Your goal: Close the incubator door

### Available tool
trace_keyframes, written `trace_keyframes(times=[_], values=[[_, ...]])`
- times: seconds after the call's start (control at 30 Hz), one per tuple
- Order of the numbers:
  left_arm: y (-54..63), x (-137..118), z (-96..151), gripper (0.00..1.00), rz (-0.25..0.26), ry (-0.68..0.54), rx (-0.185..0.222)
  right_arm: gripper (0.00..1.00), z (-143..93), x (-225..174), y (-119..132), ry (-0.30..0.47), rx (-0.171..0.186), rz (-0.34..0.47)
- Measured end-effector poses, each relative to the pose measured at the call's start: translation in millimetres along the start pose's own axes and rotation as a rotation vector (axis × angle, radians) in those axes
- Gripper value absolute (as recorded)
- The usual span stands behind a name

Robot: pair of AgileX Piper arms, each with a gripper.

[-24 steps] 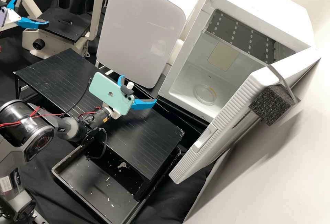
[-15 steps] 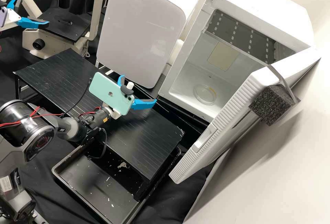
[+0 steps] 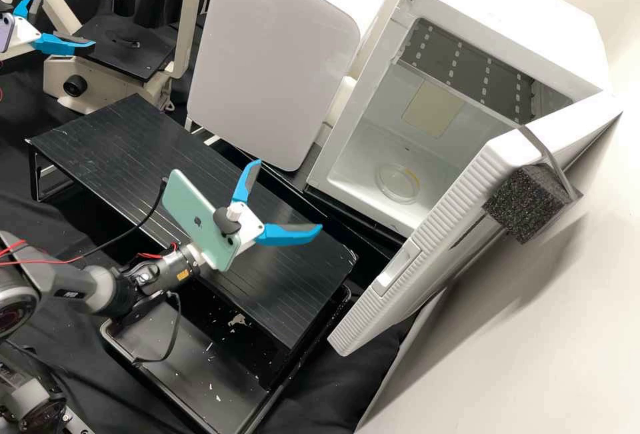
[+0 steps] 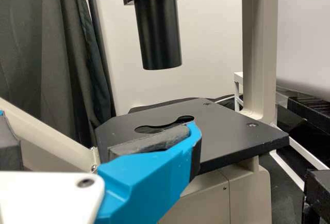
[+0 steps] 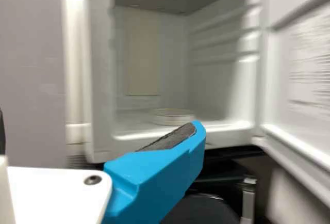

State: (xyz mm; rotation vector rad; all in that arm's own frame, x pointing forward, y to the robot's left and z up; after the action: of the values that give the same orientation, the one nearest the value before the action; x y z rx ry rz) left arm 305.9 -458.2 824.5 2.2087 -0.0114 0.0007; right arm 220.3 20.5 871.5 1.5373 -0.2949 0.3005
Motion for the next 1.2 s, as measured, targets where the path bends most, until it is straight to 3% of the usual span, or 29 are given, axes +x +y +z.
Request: trace_keyframes(times=[0.07, 0.17, 0.27, 0.43, 0.83, 0.97, 1.07, 1.2], values=[[0.0, 0, 0, 1.0, 0.0, 0.0, 0.0, 1.0, 6, -6, 7, -0.088, -0.079, 0.075], [0.0, 0, 0, 1.0, 0.0, 0.0, 0.0, 1.0, 15, -12, 18, -0.223, -0.162, 0.171], [0.0, 0, 0, 1.0, 0.0, 0.0, 0.0, 1.0, 24, -17, 27, -0.348, -0.22, 0.238], [0.0, 0, 0, 1.0, 0.0, 0.0, 0.0, 1.0, 34, -21, 35, -0.451, -0.284, 0.28], [0.0, 0, 0, 1.0, 0.0, 0.0, 0.0, 1.0, 54, 1, 48, -0.544, -0.321, 0.344], [0.0, 0, 0, 1.0, 0.0, 0.0, 0.0, 1.0, 63, 9, 48, -0.572, -0.317, 0.352], [0.0, 0, 0, 1.0, 0.0, 0.0, 0.0, 1.0, 69, 13, 49, -0.573, -0.29, 0.359], [0.0, 0, 0, 1.0, 0.0, 0.0, 0.0, 1.0, 74, 20, 46, -0.516, -0.231, 0.34]])
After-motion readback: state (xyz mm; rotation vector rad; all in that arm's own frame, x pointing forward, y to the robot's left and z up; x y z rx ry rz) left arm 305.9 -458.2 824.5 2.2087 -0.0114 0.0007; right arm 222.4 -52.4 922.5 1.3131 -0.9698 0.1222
